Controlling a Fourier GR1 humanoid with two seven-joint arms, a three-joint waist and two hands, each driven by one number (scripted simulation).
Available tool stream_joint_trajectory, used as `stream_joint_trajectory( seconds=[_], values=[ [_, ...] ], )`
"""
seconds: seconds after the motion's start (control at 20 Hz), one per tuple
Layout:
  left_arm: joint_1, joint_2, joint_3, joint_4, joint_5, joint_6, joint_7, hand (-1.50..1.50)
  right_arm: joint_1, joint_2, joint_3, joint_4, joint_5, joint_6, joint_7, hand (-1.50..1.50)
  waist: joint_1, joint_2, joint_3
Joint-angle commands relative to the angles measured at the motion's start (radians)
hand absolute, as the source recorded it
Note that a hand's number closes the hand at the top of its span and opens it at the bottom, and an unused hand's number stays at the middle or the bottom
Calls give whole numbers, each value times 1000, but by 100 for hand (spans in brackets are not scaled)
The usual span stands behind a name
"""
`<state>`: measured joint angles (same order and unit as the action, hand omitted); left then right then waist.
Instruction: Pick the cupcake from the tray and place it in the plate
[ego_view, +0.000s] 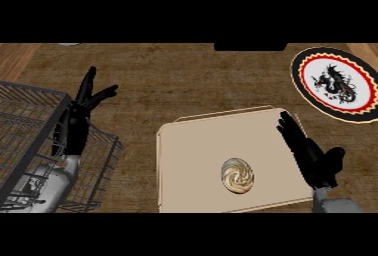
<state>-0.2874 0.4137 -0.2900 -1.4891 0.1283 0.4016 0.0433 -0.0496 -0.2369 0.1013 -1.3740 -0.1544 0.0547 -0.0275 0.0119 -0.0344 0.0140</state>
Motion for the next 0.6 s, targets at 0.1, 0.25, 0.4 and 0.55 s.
stream_joint_trajectory(
  seconds=[0.1,0.25,0.4,0.55],
  values=[
    [89,9,-91,90,59,78,-7,0,-35,-37,-114,-150,31,-141,-40,150,-37,24,-23],
    [156,-10,-114,147,107,76,38,0,-95,-95,-246,-222,33,-234,-58,150,-66,27,-33],
    [205,-61,-113,120,177,54,57,0,12,-189,-325,-168,213,-424,18,150,-104,28,-33],
    [220,-74,-76,102,245,7,77,0,40,-100,-347,-258,230,-546,-26,-150,-86,23,-22]
  ],
)
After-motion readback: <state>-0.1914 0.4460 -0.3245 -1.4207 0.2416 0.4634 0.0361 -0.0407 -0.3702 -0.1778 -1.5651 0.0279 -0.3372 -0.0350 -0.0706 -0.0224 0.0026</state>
